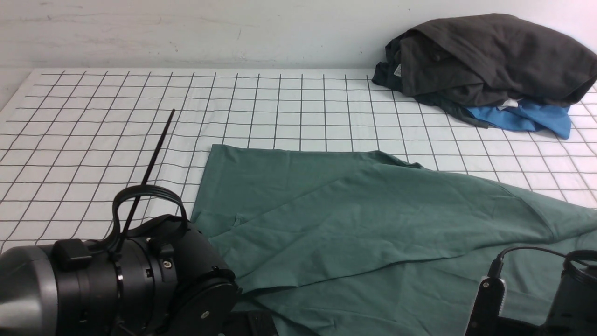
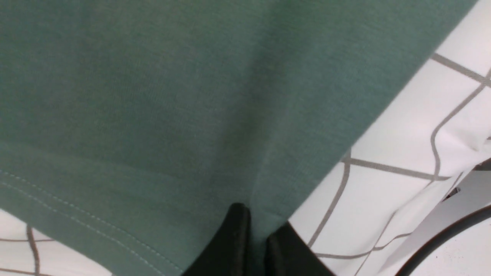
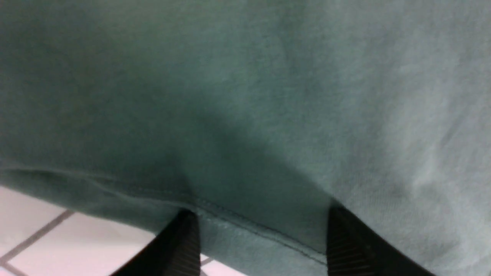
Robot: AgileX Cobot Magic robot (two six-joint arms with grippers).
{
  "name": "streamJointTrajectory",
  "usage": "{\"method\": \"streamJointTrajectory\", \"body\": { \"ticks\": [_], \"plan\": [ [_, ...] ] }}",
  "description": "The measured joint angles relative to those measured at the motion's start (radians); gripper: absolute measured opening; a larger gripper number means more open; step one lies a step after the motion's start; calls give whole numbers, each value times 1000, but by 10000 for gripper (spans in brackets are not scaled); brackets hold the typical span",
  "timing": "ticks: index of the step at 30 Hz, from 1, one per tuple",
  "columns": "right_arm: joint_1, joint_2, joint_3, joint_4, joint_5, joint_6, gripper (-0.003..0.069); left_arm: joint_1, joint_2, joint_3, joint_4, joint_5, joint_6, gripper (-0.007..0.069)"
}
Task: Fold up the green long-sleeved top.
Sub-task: Use both arms simultaneously to clamp the lower edge of the clothing fabric
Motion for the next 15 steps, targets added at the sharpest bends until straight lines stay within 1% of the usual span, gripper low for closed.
{"method": "streamJointTrajectory", "body": {
  "ticks": [1,2,5,7,9,11,15],
  "plan": [
    [0,1,0,2,0,-3,404,0,0,0,0,0,0,2],
    [0,2,0,7,0,-13,379,0,0,0,0,0,0,2],
    [0,5,0,24,1,-31,213,0,0,0,-6,0,0,2],
    [0,7,0,25,0,-32,160,0,0,0,-6,-1,0,2],
    [0,6,0,24,0,-34,43,0,-1,0,-10,-1,0,2],
    [0,-4,1,18,-6,-34,15,0,-2,0,-12,-1,0,2],
    [0,-57,6,-6,-18,-51,2,0,-2,0,-13,-1,0,2]
  ]
}}
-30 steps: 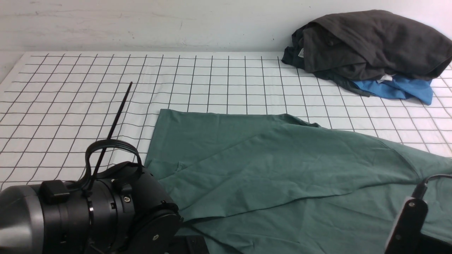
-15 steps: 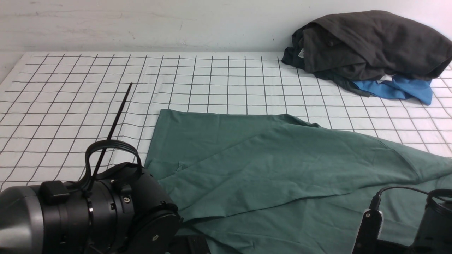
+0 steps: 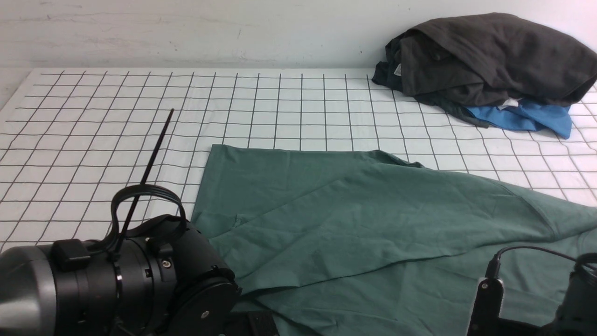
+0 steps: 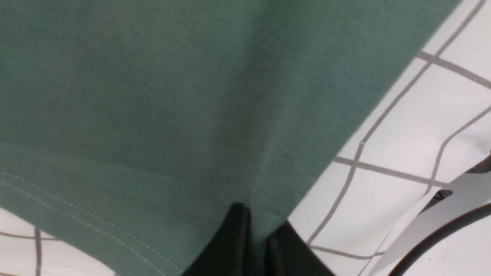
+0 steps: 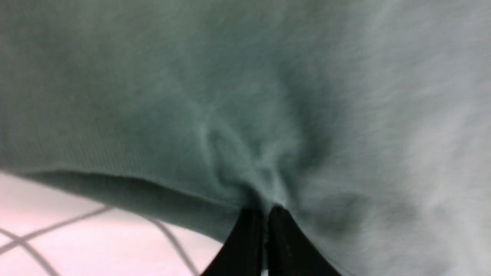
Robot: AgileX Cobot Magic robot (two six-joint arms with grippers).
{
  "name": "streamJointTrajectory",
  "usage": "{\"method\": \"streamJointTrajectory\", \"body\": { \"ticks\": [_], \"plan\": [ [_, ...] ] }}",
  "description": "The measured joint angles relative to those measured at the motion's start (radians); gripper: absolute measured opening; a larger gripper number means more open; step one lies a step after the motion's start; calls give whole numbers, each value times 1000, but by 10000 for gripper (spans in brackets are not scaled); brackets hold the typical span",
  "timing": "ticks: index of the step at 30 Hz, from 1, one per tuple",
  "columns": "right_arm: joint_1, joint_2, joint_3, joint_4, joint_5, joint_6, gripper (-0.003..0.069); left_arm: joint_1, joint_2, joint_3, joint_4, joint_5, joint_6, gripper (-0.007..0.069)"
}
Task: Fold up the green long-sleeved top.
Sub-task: Use both arms simultaneously to clamp the lower edge of the clothing fabric, then use both arms to drag the lower edge of the fabric forward and fold it over the upper edge
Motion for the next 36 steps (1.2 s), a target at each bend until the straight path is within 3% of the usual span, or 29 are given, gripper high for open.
{"method": "streamJointTrajectory", "body": {
  "ticks": [4,9,14,17,24,36],
  "plan": [
    [-35,-109,-18,-2,42,-33,0,1,-22,-1,13,5,-1,2],
    [-165,-188,-115,25,80,-95,0,74,-47,-73,13,54,1,4],
    [-341,-139,-290,146,96,-247,0,252,-42,-254,20,79,68,6],
    [-398,-74,-383,198,99,-311,0,342,-9,-381,13,86,107,6],
    [-463,116,-614,243,105,-366,0,459,156,-678,13,109,152,6],
    [-501,468,-1000,245,156,-402,-1,506,519,-1093,87,133,181,7]
  ]
}}
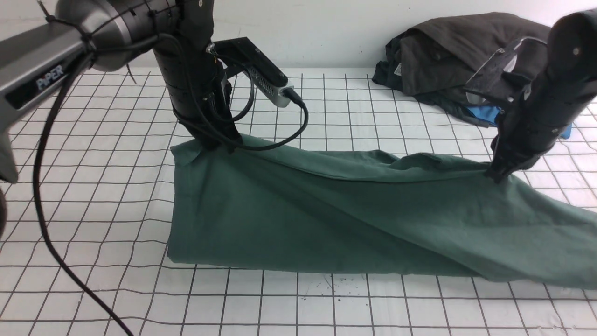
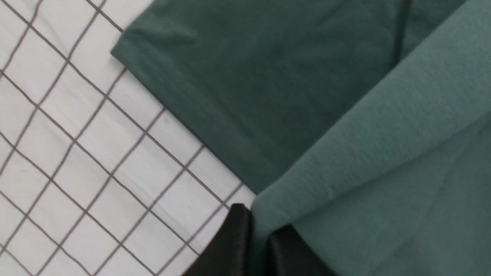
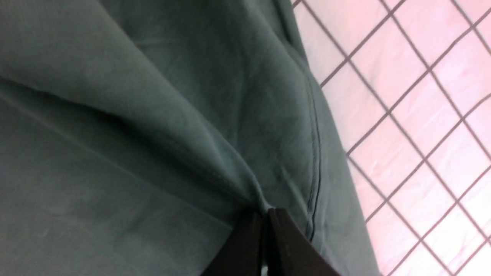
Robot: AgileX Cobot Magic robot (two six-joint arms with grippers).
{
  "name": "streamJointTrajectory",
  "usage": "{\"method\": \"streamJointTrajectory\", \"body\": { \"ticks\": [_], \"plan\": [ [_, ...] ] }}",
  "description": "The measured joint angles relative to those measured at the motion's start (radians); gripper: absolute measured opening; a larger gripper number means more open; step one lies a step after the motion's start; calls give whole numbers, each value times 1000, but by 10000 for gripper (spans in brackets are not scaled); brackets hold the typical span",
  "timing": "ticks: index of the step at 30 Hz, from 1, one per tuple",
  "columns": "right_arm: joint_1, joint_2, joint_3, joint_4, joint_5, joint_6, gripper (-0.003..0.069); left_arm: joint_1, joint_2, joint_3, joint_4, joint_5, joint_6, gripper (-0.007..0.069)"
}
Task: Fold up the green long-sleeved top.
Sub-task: Use both arms to drag the lower edge of the fabric forward and fold it over the upper edge
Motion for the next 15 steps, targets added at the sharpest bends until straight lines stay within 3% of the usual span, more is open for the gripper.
{"method": "streamJointTrajectory", "body": {
  "ticks": [9,15],
  "plan": [
    [-29,159,-152,10,-2,-5,-1,50,124,-120,-12,-11,0,11],
    [-52,255,-213,31,-57,3,-1,72,203,-133,-25,-107,0,13]
  ]
}}
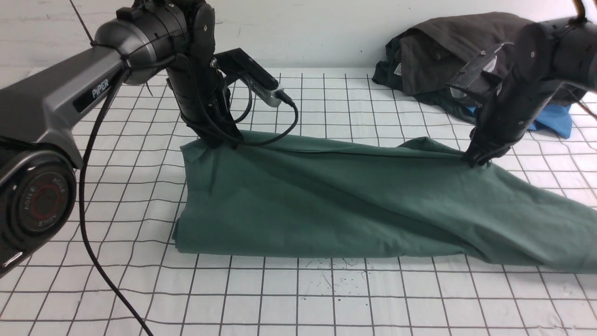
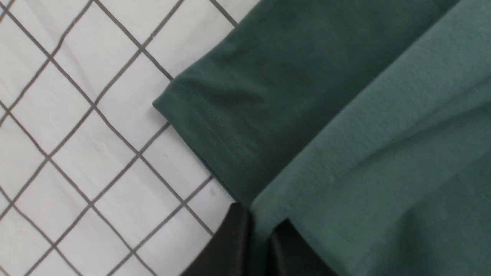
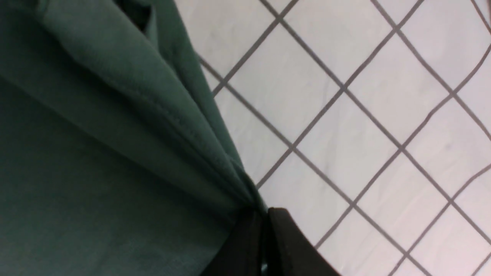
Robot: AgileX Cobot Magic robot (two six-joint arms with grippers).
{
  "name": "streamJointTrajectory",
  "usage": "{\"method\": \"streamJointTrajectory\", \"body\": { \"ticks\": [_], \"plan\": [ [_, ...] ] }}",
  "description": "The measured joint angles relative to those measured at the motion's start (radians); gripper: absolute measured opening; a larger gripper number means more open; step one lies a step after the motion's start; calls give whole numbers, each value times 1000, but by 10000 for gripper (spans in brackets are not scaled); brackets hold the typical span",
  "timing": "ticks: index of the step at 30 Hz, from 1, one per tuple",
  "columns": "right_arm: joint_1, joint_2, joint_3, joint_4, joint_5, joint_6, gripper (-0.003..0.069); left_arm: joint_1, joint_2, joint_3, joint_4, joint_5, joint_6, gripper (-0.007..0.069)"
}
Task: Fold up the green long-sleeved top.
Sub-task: Use both arms to drag the lower edge of the fabric forward and fold it over the upper edge
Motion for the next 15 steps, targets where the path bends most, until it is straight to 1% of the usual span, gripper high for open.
{"method": "streamJointTrajectory", "body": {
  "ticks": [5,8,10,12,13,14,15],
  "plan": [
    [-7,33,-1,3,-64,33,11,9,32,-1,-1,-55,-2,20],
    [-12,41,-1,-21,-139,73,46,19,35,-1,11,-89,-23,62],
    [-15,41,-1,-26,-158,86,60,21,35,-2,13,-102,-29,81],
    [-18,41,-5,-33,-192,119,111,28,35,-2,15,-119,-41,158],
    [-18,41,-5,-34,-192,119,115,28,35,-2,16,-119,-41,158],
    [-18,41,-5,-39,-202,145,164,33,35,-4,20,-123,-54,232],
    [-18,41,-7,-44,-204,162,194,36,35,-9,24,-123,-64,262]
  ]
}}
